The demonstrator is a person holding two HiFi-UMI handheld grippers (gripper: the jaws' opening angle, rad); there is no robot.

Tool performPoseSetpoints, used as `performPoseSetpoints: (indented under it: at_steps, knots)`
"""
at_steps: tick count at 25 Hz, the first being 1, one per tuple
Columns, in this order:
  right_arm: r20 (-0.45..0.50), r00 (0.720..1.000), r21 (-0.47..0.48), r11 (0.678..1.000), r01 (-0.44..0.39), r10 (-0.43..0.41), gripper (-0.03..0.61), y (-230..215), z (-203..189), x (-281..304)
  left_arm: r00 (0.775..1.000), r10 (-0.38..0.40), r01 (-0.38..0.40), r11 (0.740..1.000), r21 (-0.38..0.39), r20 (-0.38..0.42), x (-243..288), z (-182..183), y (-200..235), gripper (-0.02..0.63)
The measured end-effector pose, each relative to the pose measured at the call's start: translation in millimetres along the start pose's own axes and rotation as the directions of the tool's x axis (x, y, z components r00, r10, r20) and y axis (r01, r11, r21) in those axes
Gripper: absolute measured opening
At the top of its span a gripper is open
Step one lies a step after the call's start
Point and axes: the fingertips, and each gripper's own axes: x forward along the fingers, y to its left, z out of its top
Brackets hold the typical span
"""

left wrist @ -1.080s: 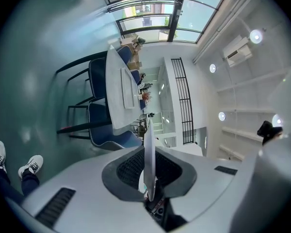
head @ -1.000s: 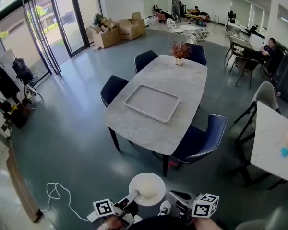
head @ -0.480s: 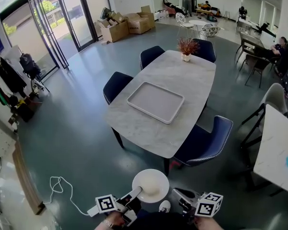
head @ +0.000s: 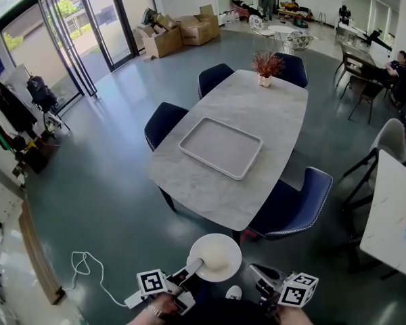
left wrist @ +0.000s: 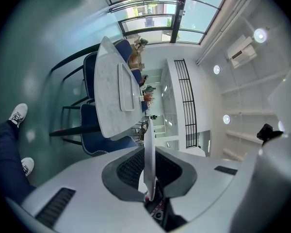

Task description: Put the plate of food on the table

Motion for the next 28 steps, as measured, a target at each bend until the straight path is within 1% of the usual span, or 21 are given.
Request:
performPoseSetpoints:
  at_steps: [3, 6, 13, 17, 23, 28]
  knots:
    - [0.019, 1.0, -0.003, 1.0, 0.016, -0.016, 0.011, -7, 10, 15, 1.0, -0.007, 0.007, 1.0, -0.006, -0.023, 10, 19, 4, 0.04]
    - [0.051, 0.998, 0.0, 0.999, 0.038, -0.038, 0.011, -13, 22, 34, 0.999, -0.007, 0.006, 1.0, -0.012, -0.051, 22, 45, 10, 0.04]
    - [0.134, 0.985, 0.0, 0.994, 0.108, -0.107, 0.011, -17, 55, 84, 0.992, -0.014, 0.015, 1.0, 0.01, -0.126, 51, 126, 11, 0.04]
    - [0.165, 0.975, 0.024, 0.989, 0.147, -0.149, 0.011, -24, 63, 106, 0.988, -0.022, 0.025, 1.0, 0.018, -0.153, 70, 168, 8, 0.04]
    - [0.235, 0.951, 0.052, 0.979, 0.196, -0.203, 0.011, -25, 77, 131, 0.986, -0.019, 0.024, 0.999, 0.027, -0.168, 94, 232, 13, 0.04]
    - [0.276, 0.926, 0.079, 0.966, 0.245, -0.257, 0.011, -30, 78, 141, 0.983, -0.019, 0.025, 0.999, 0.03, -0.181, 123, 275, 18, 0.04]
